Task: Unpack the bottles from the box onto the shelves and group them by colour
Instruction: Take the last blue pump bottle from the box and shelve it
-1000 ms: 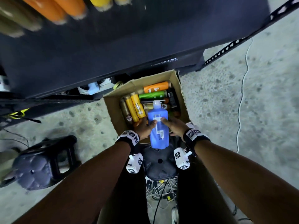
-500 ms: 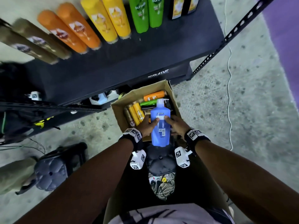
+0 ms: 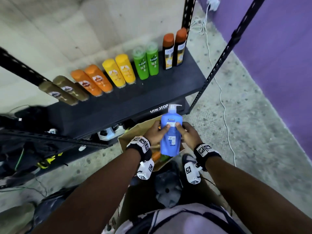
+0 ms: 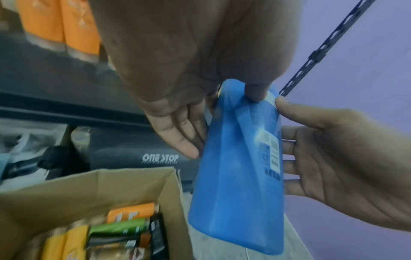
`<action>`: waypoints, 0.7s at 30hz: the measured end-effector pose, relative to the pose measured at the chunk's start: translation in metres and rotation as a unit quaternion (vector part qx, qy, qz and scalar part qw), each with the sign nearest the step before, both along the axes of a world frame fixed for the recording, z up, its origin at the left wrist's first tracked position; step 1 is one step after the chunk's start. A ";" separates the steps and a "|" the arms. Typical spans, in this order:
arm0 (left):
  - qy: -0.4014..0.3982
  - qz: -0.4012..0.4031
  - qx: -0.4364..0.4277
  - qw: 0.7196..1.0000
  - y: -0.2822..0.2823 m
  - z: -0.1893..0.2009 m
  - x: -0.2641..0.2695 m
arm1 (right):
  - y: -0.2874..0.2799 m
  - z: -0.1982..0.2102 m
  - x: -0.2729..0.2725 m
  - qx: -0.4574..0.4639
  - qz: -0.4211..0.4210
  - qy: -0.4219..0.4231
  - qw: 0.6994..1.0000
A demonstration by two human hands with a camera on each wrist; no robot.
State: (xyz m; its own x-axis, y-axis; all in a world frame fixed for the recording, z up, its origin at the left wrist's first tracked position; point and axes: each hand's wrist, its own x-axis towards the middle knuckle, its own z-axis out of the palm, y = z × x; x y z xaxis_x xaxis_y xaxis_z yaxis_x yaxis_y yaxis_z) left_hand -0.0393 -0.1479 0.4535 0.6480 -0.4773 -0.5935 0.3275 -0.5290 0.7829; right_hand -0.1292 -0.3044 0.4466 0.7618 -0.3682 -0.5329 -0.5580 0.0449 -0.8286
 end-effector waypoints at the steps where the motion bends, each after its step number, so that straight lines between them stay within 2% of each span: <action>1: -0.020 -0.013 -0.004 1.000 -0.004 0.009 0.006 | -0.004 0.008 0.004 -0.005 -0.004 -0.013 1.000; 8: -0.126 -0.043 -0.024 0.991 -0.028 0.071 0.035 | -0.030 0.066 0.031 -0.035 -0.027 -0.116 0.992; 15: -0.234 -0.052 -0.063 0.969 -0.053 0.144 0.071 | -0.056 0.142 0.061 -0.133 -0.003 -0.213 0.968; 21: -0.317 -0.055 -0.137 0.937 -0.072 0.217 0.099 | -0.077 0.216 0.089 -0.239 -0.003 -0.301 0.923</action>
State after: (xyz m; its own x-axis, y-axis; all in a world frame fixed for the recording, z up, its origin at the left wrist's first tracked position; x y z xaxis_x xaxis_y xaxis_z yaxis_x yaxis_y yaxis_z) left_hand 0.0595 -0.2195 0.6702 0.7670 -0.6398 0.0485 -0.2941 -0.2833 0.9128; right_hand -0.0405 -0.3815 0.6630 0.8643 -0.4570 0.2102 0.0091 -0.4037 -0.9149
